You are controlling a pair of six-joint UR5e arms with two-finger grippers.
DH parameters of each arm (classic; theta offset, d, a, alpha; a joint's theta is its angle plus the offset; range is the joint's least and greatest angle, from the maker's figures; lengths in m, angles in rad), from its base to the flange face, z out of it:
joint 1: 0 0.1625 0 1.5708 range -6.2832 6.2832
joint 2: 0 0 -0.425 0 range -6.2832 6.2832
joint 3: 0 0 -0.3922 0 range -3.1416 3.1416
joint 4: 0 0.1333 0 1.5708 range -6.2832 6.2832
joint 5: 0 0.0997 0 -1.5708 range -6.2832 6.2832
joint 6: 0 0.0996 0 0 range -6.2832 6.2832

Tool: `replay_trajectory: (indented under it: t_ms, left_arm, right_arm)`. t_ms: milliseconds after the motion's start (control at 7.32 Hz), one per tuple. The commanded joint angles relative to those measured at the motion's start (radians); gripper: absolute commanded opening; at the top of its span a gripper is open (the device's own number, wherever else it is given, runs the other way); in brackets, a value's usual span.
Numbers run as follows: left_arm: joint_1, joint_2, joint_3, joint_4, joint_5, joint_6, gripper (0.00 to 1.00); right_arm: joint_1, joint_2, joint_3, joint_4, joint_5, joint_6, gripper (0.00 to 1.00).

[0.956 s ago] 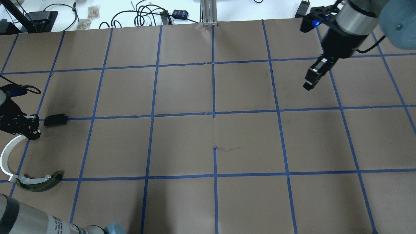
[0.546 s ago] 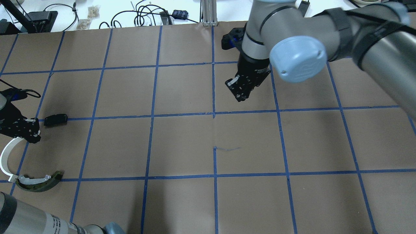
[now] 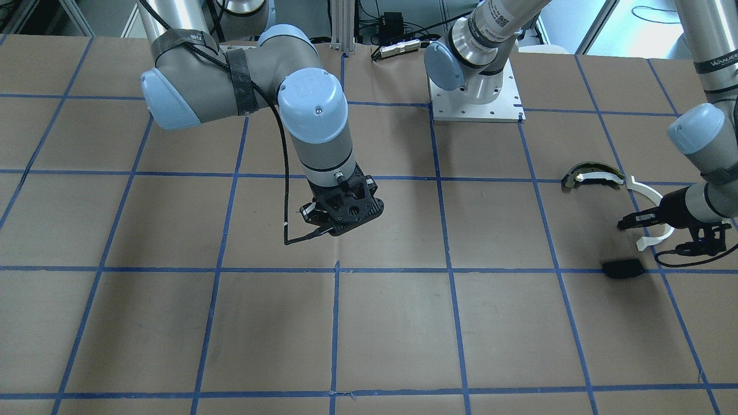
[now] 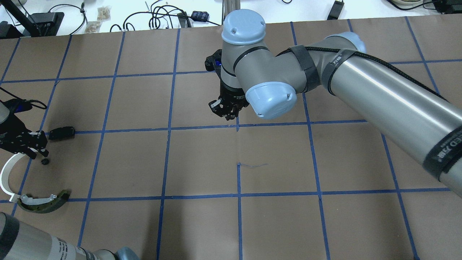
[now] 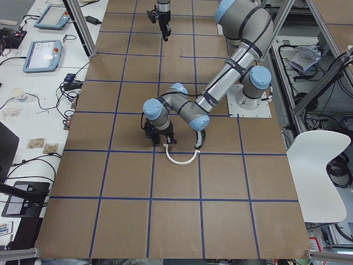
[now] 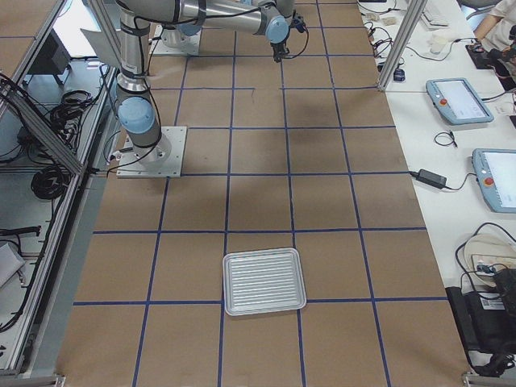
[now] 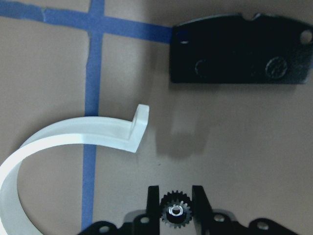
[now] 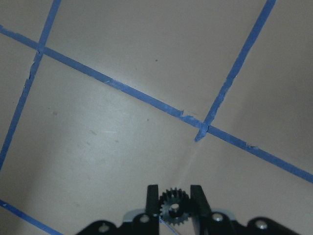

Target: Place bearing gear from tray to pile

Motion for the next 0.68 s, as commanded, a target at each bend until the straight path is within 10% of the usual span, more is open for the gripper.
replay_trajectory:
  t_ms: [0, 546]
  left_arm:
    - [-0.003, 0.006, 0.011, 0.004, -0.003, 0.003, 1.0]
    - [-0.192, 0.09, 0.096, -0.019, -0.006, 0.002, 1.0]
  right_arm:
    - [0.001, 0.005, 0.001, 0.001, 0.0, 0.005, 1.0]
    - [-0.076, -0.082, -0.098, 0.282, -0.116, -0.02, 1.0]
